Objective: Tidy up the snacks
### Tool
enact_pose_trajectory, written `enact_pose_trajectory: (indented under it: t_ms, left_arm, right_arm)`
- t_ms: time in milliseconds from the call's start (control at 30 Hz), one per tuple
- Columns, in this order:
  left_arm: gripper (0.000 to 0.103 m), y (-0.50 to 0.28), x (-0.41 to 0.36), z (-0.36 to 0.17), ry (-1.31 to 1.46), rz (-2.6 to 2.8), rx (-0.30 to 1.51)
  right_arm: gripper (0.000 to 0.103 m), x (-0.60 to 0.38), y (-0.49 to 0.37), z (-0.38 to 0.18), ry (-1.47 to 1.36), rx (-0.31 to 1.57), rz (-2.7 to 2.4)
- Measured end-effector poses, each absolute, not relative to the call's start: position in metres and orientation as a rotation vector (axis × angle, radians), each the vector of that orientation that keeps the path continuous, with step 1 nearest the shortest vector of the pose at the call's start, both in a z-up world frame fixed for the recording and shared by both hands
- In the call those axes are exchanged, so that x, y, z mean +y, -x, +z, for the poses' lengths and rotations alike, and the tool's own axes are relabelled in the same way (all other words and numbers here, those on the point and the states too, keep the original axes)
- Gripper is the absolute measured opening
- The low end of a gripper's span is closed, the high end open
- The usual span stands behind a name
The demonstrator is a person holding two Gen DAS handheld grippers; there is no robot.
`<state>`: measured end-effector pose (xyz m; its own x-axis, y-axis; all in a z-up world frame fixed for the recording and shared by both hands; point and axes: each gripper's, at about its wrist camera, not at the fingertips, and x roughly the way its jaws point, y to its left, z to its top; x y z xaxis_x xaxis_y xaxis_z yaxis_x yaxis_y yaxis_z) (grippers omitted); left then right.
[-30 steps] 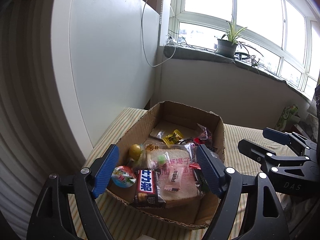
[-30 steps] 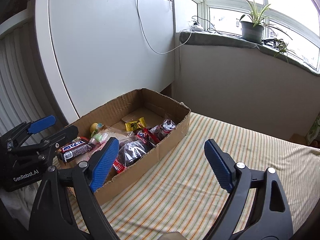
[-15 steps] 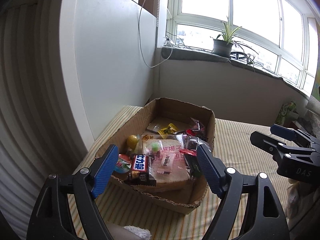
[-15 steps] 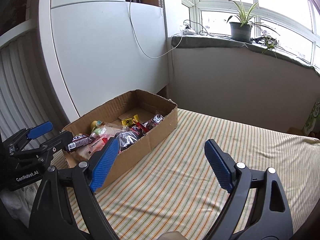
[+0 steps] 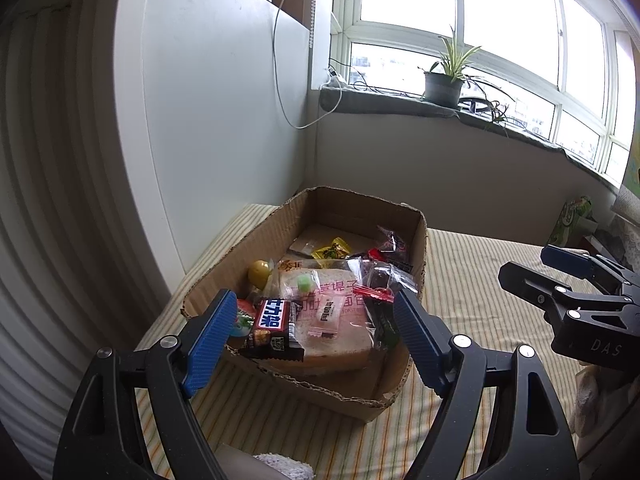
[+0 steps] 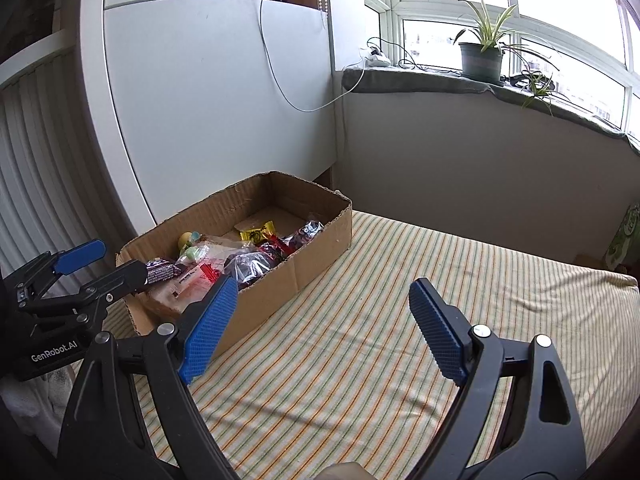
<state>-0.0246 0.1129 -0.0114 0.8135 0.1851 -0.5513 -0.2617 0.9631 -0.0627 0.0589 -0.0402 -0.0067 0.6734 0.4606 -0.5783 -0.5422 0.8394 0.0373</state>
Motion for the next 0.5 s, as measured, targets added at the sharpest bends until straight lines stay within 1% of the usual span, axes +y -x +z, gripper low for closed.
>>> enact_pose_trajectory:
  t_ms: [500]
  left_arm:
    - [0.080,0.0256,0.1076,-0.0107,0.127,0.233,0.571]
  right_arm:
    - [0.090,-0.0401,-0.0597,-0.0114,0.151,0.624,0.562]
